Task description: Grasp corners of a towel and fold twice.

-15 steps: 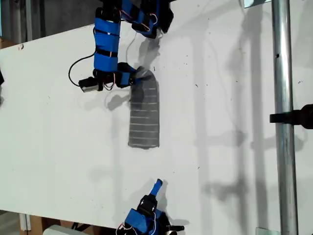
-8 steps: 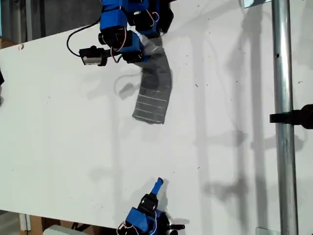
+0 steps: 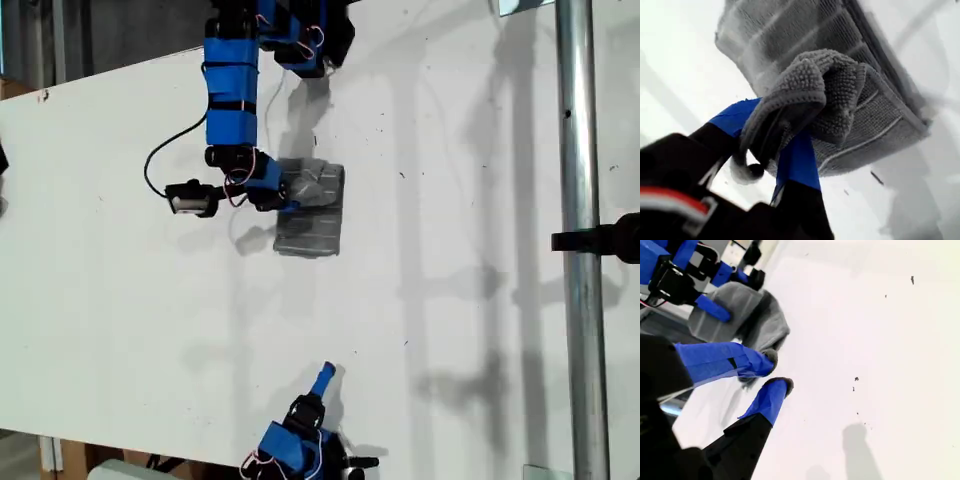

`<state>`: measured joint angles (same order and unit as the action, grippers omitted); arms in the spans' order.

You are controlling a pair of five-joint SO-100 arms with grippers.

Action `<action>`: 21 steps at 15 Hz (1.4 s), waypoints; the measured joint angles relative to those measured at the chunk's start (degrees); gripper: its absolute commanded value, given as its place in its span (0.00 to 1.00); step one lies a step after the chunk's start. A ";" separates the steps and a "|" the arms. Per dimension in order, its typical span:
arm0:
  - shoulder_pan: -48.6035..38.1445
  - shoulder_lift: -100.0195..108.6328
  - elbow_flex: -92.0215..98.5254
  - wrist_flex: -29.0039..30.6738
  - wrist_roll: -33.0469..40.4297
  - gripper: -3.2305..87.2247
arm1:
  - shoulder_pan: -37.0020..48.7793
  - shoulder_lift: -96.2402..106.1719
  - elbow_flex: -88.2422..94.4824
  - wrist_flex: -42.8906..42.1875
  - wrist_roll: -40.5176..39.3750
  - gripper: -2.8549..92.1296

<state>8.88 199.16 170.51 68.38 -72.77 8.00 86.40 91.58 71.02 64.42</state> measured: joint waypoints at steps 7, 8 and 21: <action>0.35 0.00 2.55 -1.32 -1.49 0.10 | 0.53 -1.85 -5.27 -2.72 -1.32 0.33; 0.35 0.00 3.87 -1.32 -2.99 0.10 | 1.67 2.72 -4.75 0.35 -1.32 0.22; -1.14 0.09 7.91 5.63 0.62 0.10 | 5.71 101.87 74.62 13.62 21.62 0.15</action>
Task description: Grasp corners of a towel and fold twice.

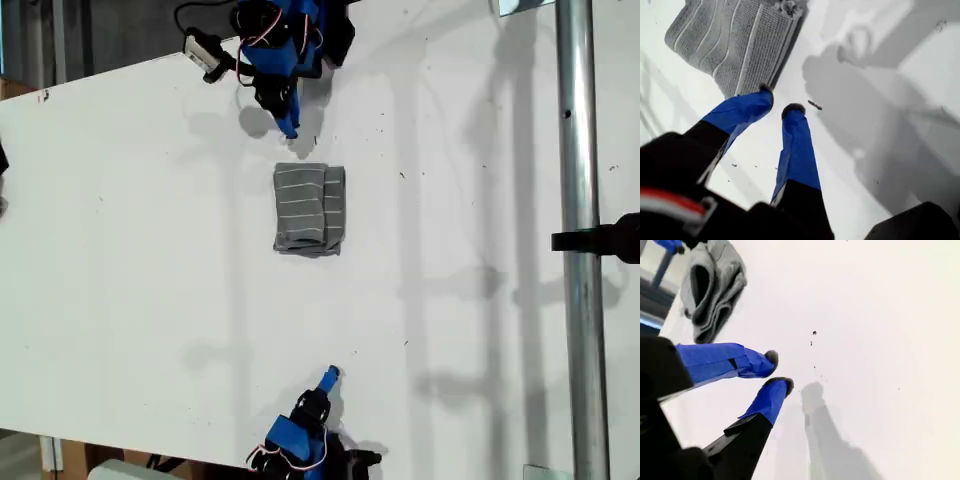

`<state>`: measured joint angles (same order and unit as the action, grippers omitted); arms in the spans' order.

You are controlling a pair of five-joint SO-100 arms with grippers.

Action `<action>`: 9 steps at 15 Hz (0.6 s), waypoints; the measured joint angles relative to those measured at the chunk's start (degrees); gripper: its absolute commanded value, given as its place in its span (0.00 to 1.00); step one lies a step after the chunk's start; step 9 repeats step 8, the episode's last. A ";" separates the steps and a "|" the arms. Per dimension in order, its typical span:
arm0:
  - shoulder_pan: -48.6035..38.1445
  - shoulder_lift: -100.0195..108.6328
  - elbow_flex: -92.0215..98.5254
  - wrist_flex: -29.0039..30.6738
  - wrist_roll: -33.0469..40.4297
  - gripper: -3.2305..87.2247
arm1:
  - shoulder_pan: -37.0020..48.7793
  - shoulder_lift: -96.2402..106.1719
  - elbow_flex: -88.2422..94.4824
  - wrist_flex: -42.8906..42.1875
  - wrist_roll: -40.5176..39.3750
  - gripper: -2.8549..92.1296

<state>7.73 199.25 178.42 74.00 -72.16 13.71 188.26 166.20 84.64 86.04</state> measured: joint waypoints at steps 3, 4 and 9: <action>0.35 0.00 0.00 0.00 15.82 0.09 | -7.12 0.18 0.00 0.26 -0.09 0.15; 0.35 0.00 0.00 0.00 16.52 0.09 | -8.88 0.18 0.00 0.26 0.35 0.15; 0.35 0.00 0.00 0.00 16.79 0.09 | -9.05 0.18 0.00 0.26 0.09 0.15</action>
